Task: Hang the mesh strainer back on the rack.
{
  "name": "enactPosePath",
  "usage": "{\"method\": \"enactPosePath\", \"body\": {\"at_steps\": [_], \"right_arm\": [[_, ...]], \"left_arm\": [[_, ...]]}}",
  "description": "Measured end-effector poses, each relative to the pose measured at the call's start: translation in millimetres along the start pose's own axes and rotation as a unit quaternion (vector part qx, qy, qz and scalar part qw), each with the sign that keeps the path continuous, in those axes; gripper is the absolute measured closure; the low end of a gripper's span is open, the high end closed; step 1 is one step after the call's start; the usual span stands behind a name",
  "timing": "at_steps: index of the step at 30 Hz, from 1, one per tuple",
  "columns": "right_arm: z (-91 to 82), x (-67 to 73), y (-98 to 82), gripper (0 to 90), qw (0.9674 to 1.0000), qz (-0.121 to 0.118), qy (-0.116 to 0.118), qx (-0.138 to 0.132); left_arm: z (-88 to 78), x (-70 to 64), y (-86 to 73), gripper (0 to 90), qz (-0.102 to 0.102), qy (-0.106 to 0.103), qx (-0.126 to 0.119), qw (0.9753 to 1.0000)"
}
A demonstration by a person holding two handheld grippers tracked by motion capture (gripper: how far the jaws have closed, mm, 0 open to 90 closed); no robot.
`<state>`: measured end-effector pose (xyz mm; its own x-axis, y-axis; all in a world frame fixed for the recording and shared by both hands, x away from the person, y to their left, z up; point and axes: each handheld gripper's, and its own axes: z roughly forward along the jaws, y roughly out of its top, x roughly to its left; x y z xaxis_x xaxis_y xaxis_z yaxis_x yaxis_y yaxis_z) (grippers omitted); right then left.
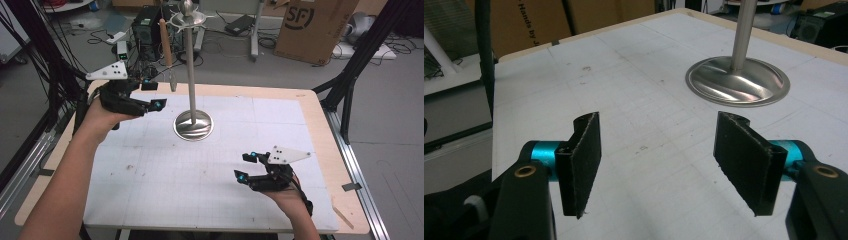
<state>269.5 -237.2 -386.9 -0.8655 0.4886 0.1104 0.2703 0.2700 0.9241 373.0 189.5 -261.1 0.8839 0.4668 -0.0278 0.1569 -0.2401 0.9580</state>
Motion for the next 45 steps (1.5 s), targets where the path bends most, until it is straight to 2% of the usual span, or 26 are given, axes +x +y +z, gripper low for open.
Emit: {"method": "enactPosePath", "body": {"at_steps": [6, 8, 13, 16, 18, 20, 26, 33, 40, 45], "right_arm": [[-3.0, -2.5, -0.4, 35.0, 1.0, 0.0, -0.003, -0.003], [-3.9, -2.9, -0.5, 34.8, 1.0, 0.002, -0.004, -0.004], [-4.0, -2.9, -0.6, 34.4, 1.0, 0.003, -0.004, -0.002], [-4.2, -3.7, -0.9, 34.2, 1.0, 0.004, -0.006, 0.0], [-4.5, -4.5, -0.7, 34.1, 1.0, 0.005, -0.008, -0.003], [-5.3, -4.8, -0.4, 34.0, 0.9999, 0.004, -0.011, -0.004], [-7.6, -6.2, -1.2, 33.9, 0.9999, 0.006, -0.015, -0.005], [-10.3, -8.1, -1.3, 33.3, 0.9998, 0.009, -0.017, -0.008], [-14.9, -12.6, -3.2, 32.4, 0.9997, 0.009, -0.022, -0.011], [-19.7, -15.2, -6.4, 31.2, 0.9994, 0.017, -0.03, -0.009]], "left_arm": [[1.2, -11.5, -19.1, 26.2, -0.004, -0.012, -0.007, 0.9999], [2.1, -14.5, -24.3, 26.2, -0.002, -0.002, -0.002, 1.0], [3.3, -19.6, -36.7, 25.1, -0.005, -0.004, -0.002, 1.0], [2.5, -22.6, -42.9, 24.4, -0.004, 0.002, -0.005, 1.0], [2.4, -26.3, -47.9, 24.1, 0.005, 0.012, -0.002, 0.9999], [2.5, -29.3, -54.2, 23.8, 0.007, 0.014, -0.003, 0.9999], [3.7, -34.0, -70.8, 23.0, 0.0, 0.02, -0.006, 0.9998], [4.9, -40.3, -82.6, 20.1, 0.0, 0.032, -0.005, 0.9995], [9.4, -49.1, -91.4, 18.9, 0.005, 0.033, 0.003, 0.9994], [11.5, -54.6, -94.7, 18.1, 0.004, 0.028, -0.003, 0.9996]]}}
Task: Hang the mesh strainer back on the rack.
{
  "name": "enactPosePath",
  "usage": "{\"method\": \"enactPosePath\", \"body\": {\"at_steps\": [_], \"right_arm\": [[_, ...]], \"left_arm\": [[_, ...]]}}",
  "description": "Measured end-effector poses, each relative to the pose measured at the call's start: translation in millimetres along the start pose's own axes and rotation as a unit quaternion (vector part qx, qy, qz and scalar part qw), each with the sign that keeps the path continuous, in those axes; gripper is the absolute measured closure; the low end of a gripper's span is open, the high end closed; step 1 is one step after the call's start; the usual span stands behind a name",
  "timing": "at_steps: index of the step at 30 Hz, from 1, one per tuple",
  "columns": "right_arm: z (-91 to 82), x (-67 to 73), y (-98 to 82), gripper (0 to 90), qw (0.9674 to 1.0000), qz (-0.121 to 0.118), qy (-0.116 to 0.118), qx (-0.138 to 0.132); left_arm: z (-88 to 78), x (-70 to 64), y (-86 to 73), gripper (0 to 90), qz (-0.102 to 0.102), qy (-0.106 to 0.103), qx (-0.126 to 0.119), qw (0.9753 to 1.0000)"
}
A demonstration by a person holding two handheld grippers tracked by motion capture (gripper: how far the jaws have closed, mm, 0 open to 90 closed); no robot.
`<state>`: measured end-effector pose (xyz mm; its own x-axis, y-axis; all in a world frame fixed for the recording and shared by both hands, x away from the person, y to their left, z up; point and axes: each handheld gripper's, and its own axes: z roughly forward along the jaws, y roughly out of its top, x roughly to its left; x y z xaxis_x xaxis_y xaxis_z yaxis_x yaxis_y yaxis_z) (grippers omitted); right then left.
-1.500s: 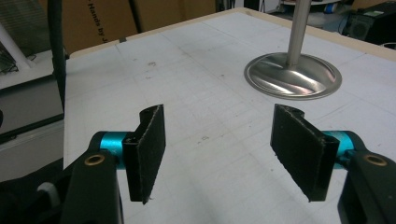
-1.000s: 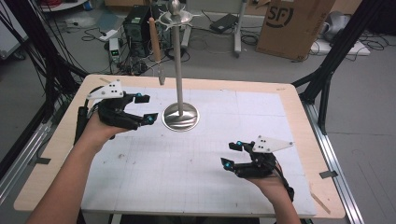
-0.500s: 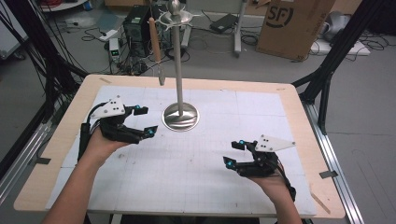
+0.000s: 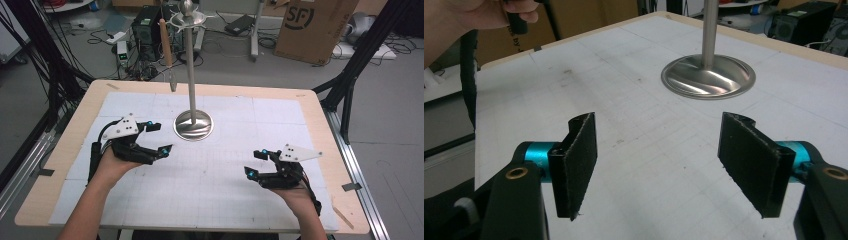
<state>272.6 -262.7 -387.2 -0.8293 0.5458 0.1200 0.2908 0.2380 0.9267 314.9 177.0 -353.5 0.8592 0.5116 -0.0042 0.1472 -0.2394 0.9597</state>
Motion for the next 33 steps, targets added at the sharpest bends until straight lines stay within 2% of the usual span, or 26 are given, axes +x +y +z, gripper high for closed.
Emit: {"method": "enactPosePath", "body": {"at_steps": [4, 16, 29, 33], "right_arm": [[-3.9, 0.1, -0.9, 30.7, 1.0, 0.003, -0.004, -0.001], [-1.7, -2.1, -4.7, 28.5, 0.9999, 0.008, -0.011, 0.009], [-0.9, -0.7, -6.7, 28.3, 0.9997, 0.009, -0.011, 0.018], [0.3, -0.3, -6.9, 28.3, 0.9998, 0.007, -0.011, 0.017]], "left_arm": [[0.7, -3.4, -3.2, 17.8, 0.004, 0.001, -0.003, 1.0], [-1.8, -6.9, -20.3, 17.6, -0.008, 0.007, -0.002, 0.9999], [0.4, -8.5, -26.3, 17.6, -0.012, 0.005, -0.003, 0.9999], [0.6, -7.7, -27.1, 17.6, -0.013, 0.011, -0.003, 0.9998]]}}
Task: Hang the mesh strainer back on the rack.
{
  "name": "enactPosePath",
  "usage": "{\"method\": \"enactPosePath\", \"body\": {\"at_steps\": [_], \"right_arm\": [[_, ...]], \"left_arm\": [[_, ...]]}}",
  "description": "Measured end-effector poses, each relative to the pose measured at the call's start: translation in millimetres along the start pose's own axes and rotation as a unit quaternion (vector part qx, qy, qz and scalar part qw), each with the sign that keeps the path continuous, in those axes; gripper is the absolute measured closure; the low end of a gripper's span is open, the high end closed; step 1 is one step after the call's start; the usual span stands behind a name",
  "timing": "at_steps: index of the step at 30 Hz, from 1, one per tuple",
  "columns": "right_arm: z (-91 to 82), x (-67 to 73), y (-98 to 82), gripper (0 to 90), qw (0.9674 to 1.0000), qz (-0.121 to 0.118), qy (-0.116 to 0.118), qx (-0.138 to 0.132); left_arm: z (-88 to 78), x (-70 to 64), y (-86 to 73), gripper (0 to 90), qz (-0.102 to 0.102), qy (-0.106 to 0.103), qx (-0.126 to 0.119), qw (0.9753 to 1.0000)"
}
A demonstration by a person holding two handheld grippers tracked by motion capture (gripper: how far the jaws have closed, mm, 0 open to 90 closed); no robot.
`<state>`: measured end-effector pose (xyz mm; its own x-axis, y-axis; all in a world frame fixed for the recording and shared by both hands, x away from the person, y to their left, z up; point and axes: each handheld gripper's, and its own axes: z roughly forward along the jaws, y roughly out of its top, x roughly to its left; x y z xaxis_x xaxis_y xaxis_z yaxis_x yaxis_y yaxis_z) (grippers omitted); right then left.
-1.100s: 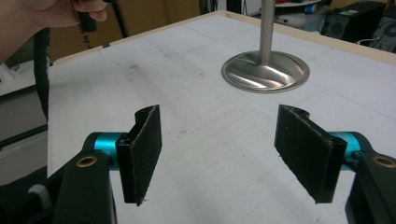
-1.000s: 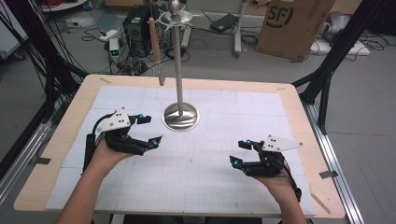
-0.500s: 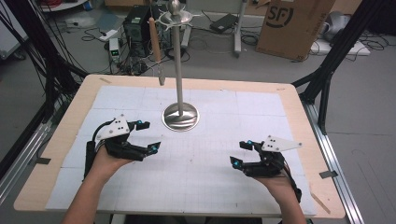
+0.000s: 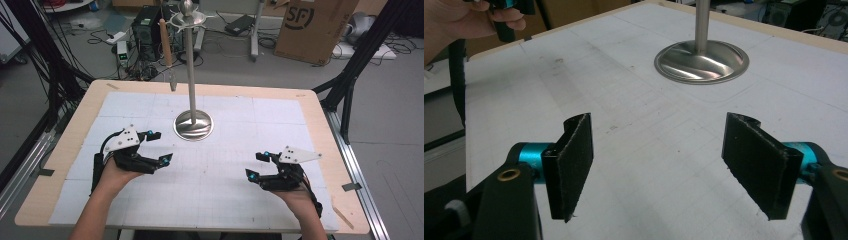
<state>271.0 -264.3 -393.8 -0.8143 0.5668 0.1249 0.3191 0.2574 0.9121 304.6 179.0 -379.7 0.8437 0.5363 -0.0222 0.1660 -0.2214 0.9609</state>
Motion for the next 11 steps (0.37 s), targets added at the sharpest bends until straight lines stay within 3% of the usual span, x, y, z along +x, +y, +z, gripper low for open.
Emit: {"method": "enactPosePath", "body": {"at_steps": [11], "right_arm": [[-0.2, -0.4, -0.7, 28.3, 1.0, 0.0, 0.002, 0.001]], "left_arm": [[2.5, -0.3, -1.7, 17.6, -0.001, 0.002, -0.002, 1.0]]}}
